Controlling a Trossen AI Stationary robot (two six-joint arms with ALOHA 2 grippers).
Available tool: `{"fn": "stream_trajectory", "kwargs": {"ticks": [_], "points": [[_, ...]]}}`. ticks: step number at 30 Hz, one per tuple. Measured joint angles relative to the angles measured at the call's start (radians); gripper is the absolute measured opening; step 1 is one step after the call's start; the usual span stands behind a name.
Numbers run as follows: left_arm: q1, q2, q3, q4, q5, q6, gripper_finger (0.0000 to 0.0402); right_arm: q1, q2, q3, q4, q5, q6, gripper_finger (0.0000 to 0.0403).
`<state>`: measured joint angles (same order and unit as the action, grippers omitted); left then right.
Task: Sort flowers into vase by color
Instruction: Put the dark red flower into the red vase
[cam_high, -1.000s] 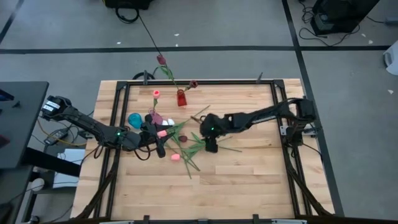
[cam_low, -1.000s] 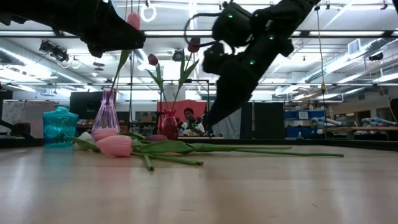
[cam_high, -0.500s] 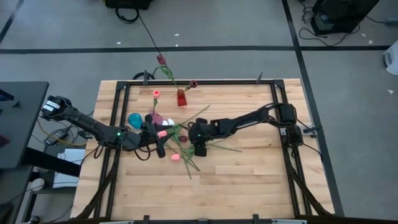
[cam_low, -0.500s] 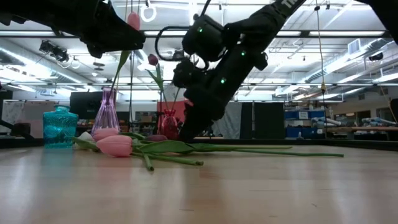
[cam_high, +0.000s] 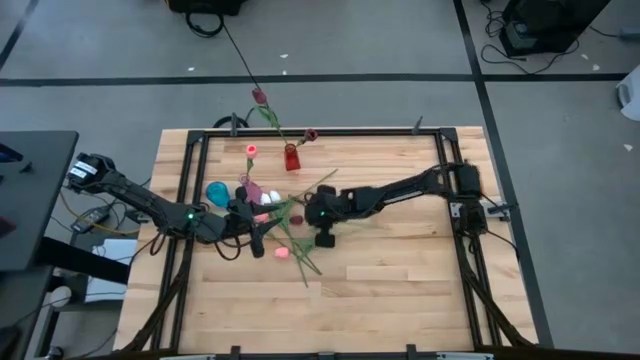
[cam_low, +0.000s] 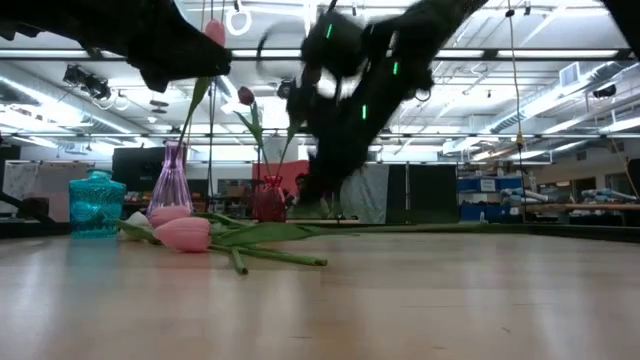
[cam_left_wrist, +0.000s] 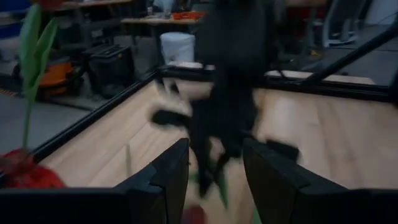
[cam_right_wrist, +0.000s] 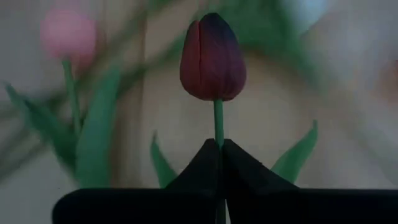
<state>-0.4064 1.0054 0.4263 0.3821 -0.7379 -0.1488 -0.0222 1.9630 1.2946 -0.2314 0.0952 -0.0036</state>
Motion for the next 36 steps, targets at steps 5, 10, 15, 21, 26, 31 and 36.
{"fn": "stream_trajectory", "kwargs": {"ticks": [5,10,15,21,26,31,36], "points": [[-0.056,-0.024,0.0,0.039,0.001,0.052,0.0158,-0.018,-0.204,-0.055,0.06,0.063,-0.036,0.002],[-0.08,-0.029,0.0,0.043,-0.011,0.068,0.0158,-0.025,-0.375,-0.221,0.519,0.035,-0.123,0.001],[-0.08,-0.029,0.0,0.042,-0.017,0.069,0.0158,-0.072,-0.388,-0.393,1.028,-0.055,-0.133,0.0029],[-0.08,-0.029,0.0,0.035,-0.017,0.068,0.0158,-0.171,-0.408,-0.404,1.049,-0.137,-0.132,0.0019],[-0.08,-0.029,0.0,0.027,-0.018,0.069,0.0158,-0.321,-0.419,-0.386,1.196,-0.47,0.036,0.0013],[-0.078,-0.029,0.0,0.026,-0.042,0.069,0.0158,-0.464,-0.41,-0.302,1.2,-0.552,0.115,0.0014],[-0.078,-0.029,0.0,0.017,-0.059,0.069,0.0158,-0.573,-0.399,-0.196,1.182,-0.626,0.142,0.0014]]}}
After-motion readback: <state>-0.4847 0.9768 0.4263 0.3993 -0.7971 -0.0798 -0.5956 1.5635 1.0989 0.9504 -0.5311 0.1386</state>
